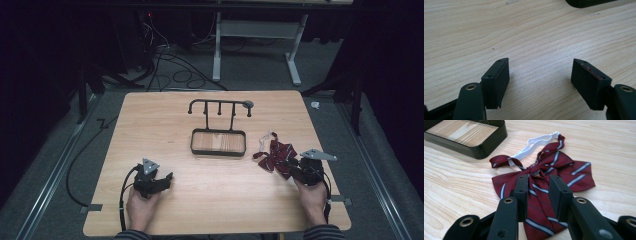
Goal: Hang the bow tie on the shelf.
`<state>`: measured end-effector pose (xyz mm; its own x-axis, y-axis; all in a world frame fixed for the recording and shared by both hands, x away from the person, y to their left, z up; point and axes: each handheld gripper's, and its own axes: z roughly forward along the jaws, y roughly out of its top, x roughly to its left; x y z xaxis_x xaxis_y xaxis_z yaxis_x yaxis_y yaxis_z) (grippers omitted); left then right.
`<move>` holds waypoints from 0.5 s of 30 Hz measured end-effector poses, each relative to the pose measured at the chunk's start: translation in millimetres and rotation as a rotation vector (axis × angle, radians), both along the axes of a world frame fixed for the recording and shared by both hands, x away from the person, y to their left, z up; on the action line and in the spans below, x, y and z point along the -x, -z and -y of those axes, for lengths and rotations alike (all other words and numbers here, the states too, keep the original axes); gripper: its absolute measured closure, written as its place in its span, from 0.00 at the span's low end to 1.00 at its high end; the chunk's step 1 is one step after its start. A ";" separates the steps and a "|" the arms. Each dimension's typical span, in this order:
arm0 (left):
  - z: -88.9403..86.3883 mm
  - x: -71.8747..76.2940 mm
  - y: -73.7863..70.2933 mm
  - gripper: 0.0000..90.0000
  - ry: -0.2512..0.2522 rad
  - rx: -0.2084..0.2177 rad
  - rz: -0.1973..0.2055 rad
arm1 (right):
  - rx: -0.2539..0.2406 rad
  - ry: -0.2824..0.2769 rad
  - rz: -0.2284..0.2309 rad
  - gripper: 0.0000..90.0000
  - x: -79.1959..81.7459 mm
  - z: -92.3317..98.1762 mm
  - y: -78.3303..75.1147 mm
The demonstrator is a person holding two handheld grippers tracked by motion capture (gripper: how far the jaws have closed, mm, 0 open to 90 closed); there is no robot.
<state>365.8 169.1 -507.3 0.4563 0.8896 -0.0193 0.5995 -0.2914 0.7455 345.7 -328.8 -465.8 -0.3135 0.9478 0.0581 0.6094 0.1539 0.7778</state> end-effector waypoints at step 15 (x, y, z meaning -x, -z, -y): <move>-0.1 0.0 0.0 0.35 0.000 0.001 0.000 | 0.017 -0.013 -0.018 0.79 -39.3 -13.9 -10.0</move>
